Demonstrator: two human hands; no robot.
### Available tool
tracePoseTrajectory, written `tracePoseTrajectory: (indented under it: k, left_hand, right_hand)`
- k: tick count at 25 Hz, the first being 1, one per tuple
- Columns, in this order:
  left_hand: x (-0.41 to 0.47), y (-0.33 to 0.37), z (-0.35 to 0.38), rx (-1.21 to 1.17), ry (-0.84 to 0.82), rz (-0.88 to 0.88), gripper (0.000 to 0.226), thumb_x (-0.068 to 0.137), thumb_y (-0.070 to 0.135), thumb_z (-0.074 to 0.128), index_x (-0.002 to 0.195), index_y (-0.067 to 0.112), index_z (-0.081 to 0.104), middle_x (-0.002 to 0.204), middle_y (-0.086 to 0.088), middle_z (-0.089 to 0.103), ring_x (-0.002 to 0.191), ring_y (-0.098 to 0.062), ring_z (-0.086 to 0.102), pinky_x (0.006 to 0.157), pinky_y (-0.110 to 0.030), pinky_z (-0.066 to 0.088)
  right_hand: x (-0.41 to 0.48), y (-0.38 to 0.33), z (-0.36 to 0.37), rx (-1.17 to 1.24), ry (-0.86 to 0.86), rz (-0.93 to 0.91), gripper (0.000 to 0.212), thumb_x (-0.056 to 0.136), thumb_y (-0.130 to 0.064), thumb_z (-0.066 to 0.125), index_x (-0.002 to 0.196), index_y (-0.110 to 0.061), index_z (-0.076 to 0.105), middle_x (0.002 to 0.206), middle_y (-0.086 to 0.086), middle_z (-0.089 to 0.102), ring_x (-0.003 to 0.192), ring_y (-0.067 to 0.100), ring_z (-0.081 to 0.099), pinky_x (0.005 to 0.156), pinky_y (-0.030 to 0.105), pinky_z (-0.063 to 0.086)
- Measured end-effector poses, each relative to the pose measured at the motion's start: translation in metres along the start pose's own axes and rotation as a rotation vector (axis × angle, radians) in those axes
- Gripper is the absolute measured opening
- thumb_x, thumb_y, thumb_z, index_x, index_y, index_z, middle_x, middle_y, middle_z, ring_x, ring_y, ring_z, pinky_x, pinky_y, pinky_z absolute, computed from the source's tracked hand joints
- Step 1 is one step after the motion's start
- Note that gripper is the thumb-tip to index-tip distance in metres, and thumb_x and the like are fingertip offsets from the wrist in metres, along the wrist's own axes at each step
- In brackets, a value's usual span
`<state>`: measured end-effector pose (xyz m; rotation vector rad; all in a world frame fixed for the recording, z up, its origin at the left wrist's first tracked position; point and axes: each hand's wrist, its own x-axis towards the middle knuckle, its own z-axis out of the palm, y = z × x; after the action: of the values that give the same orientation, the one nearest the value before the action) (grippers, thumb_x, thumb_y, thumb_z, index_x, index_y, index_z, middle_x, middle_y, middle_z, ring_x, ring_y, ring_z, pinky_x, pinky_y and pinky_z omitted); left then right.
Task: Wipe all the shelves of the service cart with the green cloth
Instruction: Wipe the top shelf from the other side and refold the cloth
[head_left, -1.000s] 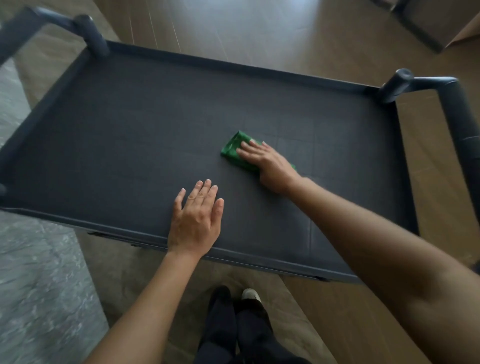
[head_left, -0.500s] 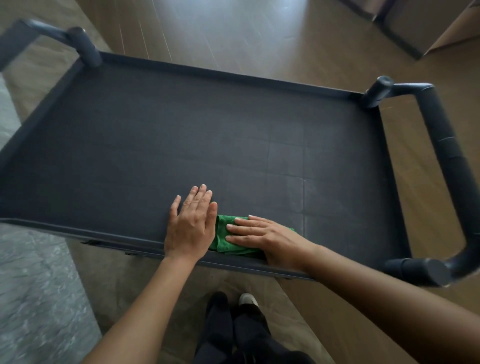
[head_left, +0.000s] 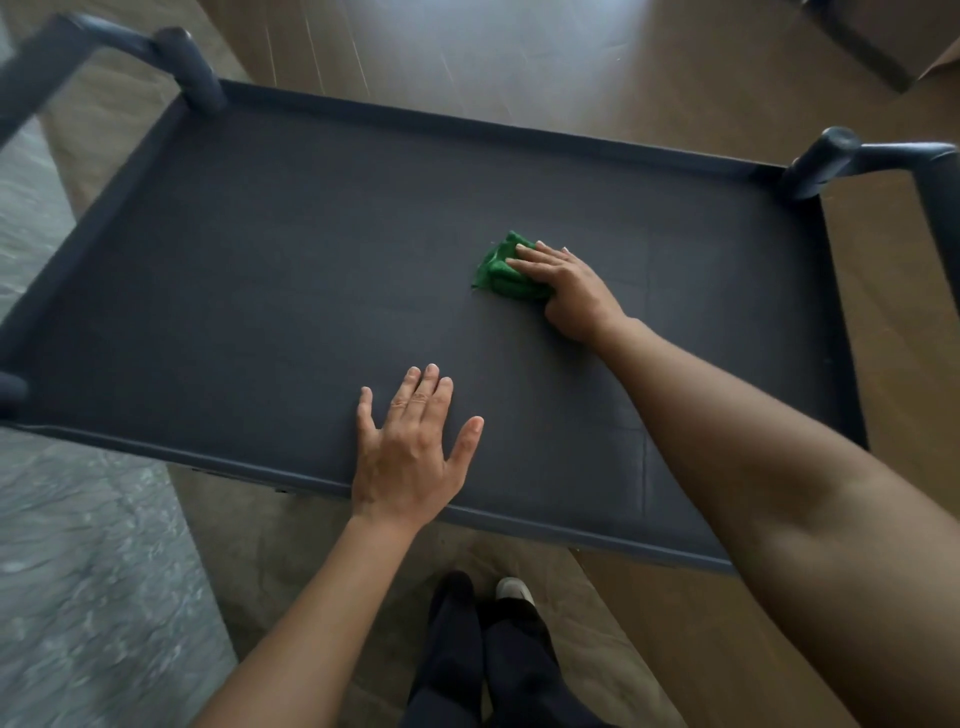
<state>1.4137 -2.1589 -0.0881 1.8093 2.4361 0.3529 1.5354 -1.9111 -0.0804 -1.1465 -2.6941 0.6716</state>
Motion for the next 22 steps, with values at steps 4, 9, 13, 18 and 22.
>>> tracePoseTrajectory:
  k: [4,9,13,18,22]
  left_hand:
    - [-0.001,0.001,0.001,-0.004,0.025,-0.010,0.067,0.096,0.055,0.019,0.132,0.013,0.056,0.143,-0.004,0.048,0.137,-0.020,0.039,0.112,-0.059,0.021]
    - [-0.001,0.000,0.003,-0.028,0.060,-0.009,0.061,0.097,0.050,0.022,0.131,0.013,0.058,0.143,-0.004,0.049,0.136,-0.020,0.041,0.111,-0.058,0.021]
    - [-0.003,0.000,0.004,-0.034,0.067,-0.014,0.061,0.097,0.049,0.022,0.131,0.013,0.057,0.143,-0.005,0.050,0.136,-0.020,0.042,0.111,-0.058,0.020]
    - [-0.002,0.001,0.004,0.010,0.044,-0.004,0.061,0.097,0.050,0.024,0.134,0.011,0.054,0.144,-0.006,0.048,0.137,-0.021,0.040,0.112,-0.058,0.021]
    - [-0.002,0.002,0.003,0.019,0.046,-0.006,0.062,0.096,0.050,0.025,0.134,0.011,0.055,0.144,-0.006,0.048,0.137,-0.022,0.040,0.112,-0.059,0.022]
  right_hand:
    - [-0.028,-0.016,0.006,-0.020,-0.010,-0.037,0.080,0.067,0.014,0.046,0.142,-0.016,0.042,0.151,0.007,0.032,0.144,0.020,0.021,0.116,0.027,0.006]
    - [-0.131,-0.050,0.026,0.031,-0.111,-0.251,0.076,0.069,0.012,0.052,0.139,-0.016,0.046,0.148,0.005,0.038,0.142,0.023,0.026,0.118,0.034,0.011]
    - [-0.189,-0.060,0.036,0.034,-0.167,-0.404,0.064,0.079,0.004,0.062,0.138,-0.019,0.048,0.146,0.001,0.041,0.140,0.019,0.028,0.117,0.037,0.017]
    - [-0.162,-0.044,0.022,0.033,-0.207,-0.439,0.064,0.074,0.010,0.059,0.132,-0.018,0.055,0.142,0.001,0.046,0.138,0.020,0.032,0.116,0.040,0.021]
    - [-0.091,-0.020,0.007,-0.030,-0.171,-0.252,0.080,0.061,0.015,0.045,0.134,-0.015,0.053,0.146,0.004,0.041,0.141,0.023,0.028,0.117,0.039,0.017]
